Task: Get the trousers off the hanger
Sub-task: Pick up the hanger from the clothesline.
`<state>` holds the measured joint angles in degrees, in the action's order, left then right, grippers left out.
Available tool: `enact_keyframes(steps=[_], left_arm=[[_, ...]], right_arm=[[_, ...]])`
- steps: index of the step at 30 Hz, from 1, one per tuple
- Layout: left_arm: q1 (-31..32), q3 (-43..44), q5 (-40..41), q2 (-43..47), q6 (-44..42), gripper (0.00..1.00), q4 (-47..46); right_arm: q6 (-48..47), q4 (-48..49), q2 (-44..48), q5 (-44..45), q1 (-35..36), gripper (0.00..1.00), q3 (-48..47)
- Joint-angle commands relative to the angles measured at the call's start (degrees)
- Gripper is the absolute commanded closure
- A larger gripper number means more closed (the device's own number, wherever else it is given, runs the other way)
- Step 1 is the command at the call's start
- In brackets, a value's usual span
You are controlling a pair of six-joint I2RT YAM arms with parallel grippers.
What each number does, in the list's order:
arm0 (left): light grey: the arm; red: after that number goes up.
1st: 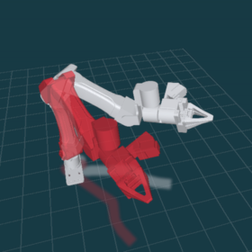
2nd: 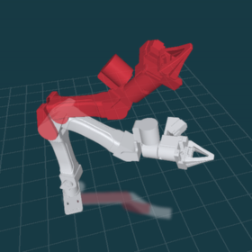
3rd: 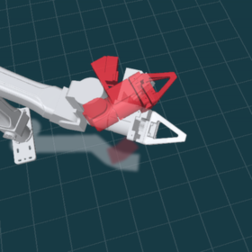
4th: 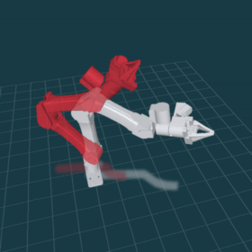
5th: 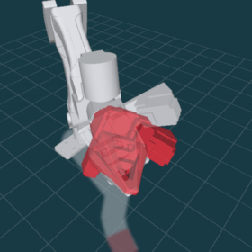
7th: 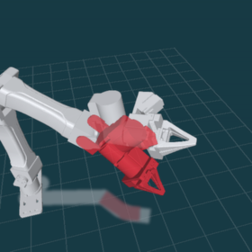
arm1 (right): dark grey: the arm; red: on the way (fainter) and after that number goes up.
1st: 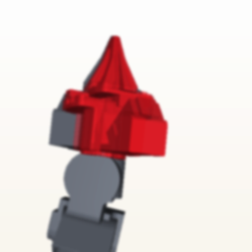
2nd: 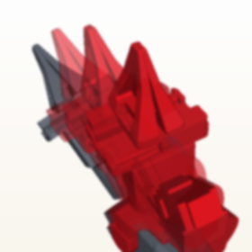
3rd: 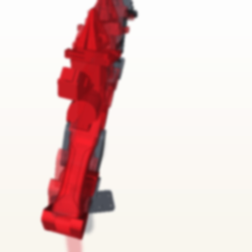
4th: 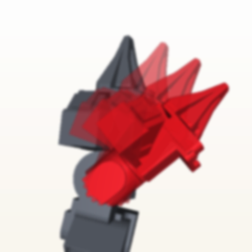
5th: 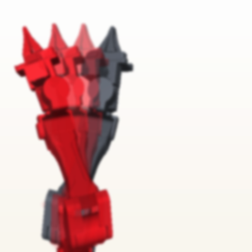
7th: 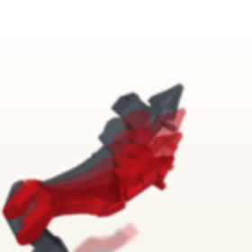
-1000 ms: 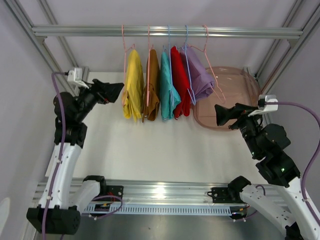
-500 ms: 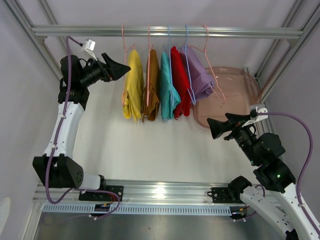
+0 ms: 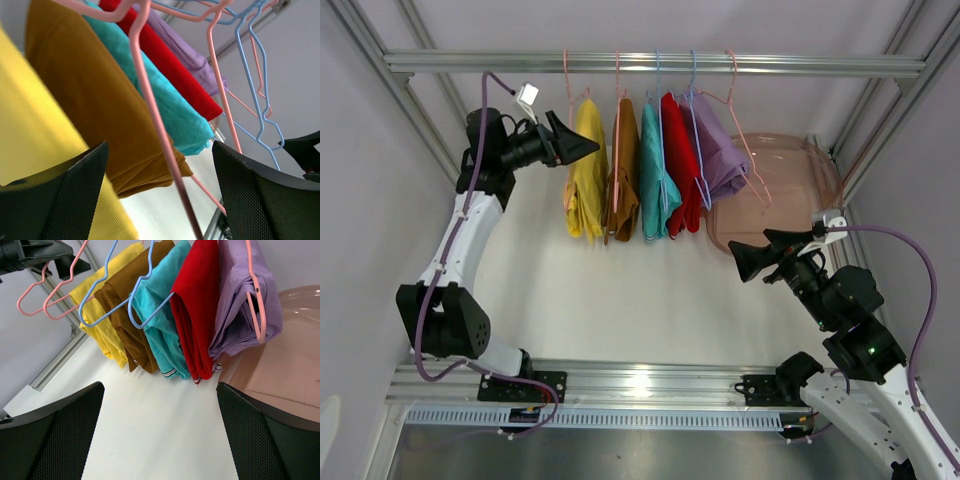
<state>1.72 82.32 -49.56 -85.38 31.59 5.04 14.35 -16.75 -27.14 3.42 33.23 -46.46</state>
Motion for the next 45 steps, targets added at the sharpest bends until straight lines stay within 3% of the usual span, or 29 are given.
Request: enact_keyframes(steps=[1,11,19,25,33,40,45], left_arm=[[1.80,3.19,-3.00,-1.62,2.24,0.12,-4.15],[2.59,2.40,-7.39,-4.97,15.59,0.17,-19.34],[2.59,1.17,-3.09,-3.91,18.50,0.24,-20.51],[2.59,2.22,-2.91,-4.09,21.84,0.43,-20.07],[2.59,5.21,-3.09,-2.77,20.09,0.65,-12.95],[2.59,5.48,-4.75,-2.42,24.38,0.99,-15.23],[2.59,4.78,-4.32,-1.72,28.08,1.00,-20.94]], right_arm=[[-0.20,2.16,0.50,-1.14,-0.19,0.00,0.14],[0.15,1.81,0.68,-1.31,-0.19,0.01,0.40],[0.33,1.64,0.86,-1.57,-0.27,0.01,0.67],[0.59,1.81,0.68,-1.58,-0.19,0.00,0.84],[0.59,1.81,0.59,-1.84,-0.27,0.01,0.93],[0.68,1.81,0.59,-2.02,-0.19,0.00,1.02],[0.68,2.08,0.42,-2.01,-0.19,0.00,1.11]])
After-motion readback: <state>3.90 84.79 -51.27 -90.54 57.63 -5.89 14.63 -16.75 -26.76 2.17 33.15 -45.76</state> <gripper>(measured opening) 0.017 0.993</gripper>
